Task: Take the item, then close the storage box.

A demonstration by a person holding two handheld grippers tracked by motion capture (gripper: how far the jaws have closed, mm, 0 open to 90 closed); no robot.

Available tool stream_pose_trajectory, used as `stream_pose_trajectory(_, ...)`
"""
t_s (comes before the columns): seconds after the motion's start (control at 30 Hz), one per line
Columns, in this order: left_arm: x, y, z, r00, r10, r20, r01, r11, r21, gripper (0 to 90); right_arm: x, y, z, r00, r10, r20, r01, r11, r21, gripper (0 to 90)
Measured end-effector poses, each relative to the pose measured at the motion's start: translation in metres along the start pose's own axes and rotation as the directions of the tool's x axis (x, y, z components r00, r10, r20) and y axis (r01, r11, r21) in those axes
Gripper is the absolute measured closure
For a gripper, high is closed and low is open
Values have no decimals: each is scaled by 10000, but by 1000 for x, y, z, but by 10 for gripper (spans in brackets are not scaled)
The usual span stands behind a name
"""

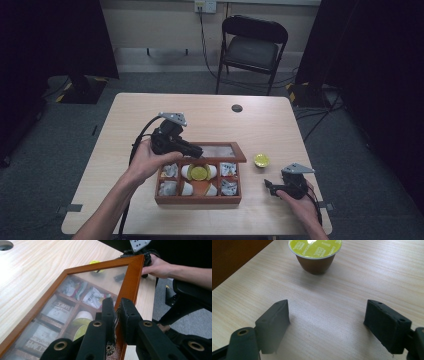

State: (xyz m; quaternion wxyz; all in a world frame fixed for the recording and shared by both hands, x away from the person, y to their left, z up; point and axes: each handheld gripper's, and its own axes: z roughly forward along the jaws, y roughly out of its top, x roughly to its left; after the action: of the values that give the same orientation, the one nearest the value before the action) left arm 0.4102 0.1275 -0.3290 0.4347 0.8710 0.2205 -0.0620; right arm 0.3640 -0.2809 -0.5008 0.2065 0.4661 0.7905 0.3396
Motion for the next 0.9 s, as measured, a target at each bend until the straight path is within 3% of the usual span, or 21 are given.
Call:
stream_pose_trajectory(0.17, -2, -2, 1, 9999, 136, -17, -136, 9999, 62, 823, 0, 0, 0, 10000, -5, 1, 5, 10000, 1, 194)
stream_pose_trajectory(0.3, -5, -4, 5, 9996, 274, 54, -276, 9988, 403, 824, 0, 0, 0, 10000, 4, 8, -4, 10000, 3, 194)
stream_pose_trajectory(0.47, -7, -7, 6, 9988, 495, -39, -493, 9982, 334, 824, 0, 0, 0, 10000, 4, 4, -4, 10000, 2, 193)
stream_pose_trajectory(0.6, -9, -9, 9, 9980, 630, -8, -628, 9961, 621, 824, 0, 0, 0, 10000, 16, 9, -16, 10000, -4, 192)
stream_pose_trajectory(0.9, -13, -14, 13, 9973, 729, -107, -719, 9945, 760, 824, 0, 0, 0, 10000, 24, 19, -24, 10000, -1, 192)
